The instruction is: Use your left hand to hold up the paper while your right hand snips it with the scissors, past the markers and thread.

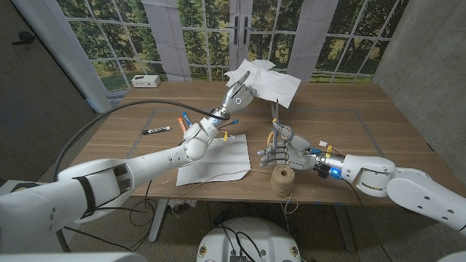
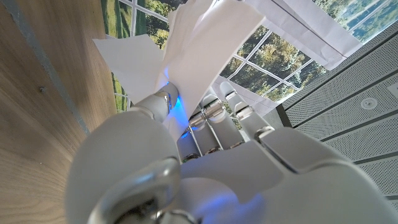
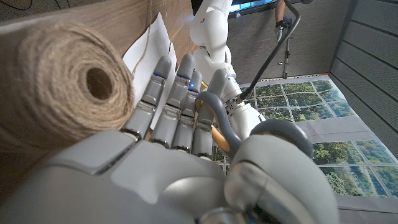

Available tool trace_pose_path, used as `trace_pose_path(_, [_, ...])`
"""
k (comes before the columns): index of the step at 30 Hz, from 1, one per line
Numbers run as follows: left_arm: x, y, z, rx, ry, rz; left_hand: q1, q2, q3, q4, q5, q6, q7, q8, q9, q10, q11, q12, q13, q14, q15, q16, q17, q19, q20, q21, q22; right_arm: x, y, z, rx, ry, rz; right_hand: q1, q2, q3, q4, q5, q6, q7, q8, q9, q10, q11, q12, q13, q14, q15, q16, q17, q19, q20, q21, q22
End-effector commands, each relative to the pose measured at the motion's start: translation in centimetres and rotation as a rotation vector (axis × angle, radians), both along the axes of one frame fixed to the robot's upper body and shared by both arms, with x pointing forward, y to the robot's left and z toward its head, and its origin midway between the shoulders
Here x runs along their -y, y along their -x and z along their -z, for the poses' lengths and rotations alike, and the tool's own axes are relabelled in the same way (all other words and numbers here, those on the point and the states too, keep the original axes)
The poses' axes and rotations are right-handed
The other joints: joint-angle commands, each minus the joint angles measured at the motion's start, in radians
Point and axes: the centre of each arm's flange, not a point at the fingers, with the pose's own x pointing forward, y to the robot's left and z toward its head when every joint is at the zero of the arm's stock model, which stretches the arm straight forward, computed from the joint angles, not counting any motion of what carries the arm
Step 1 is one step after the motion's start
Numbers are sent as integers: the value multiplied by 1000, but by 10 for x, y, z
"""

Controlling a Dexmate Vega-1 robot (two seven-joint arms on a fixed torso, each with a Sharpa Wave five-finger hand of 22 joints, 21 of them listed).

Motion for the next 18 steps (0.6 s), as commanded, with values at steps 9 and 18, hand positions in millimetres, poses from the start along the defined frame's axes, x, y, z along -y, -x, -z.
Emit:
trace_pose_path(9, [-3, 14, 4, 13, -24, 44, 34, 43, 3, -5, 6, 82, -38, 23, 107, 33, -24, 101, 4, 6, -24, -4, -1, 5, -66, -2, 0, -3, 0, 1, -5, 8, 11, -2, 7, 1, -5, -3, -37, 38, -6, -1, 57, 31, 6, 4, -41, -39, -8, 2, 7, 2, -6, 4])
trace_pose_path(18, [-4, 22, 9, 24, -48, 67, 33, 43, 3, -6, 6, 82, -38, 23, 102, 34, -25, 103, 5, 6, -24, -3, -2, 4, -62, -3, 0, -3, -2, -2, 2, 12, 20, -3, 7, 1, -6, -4, -36, 38, -6, 0, 57, 31, 6, 4, -38, -36, -8, 2, 8, 3, -10, 4])
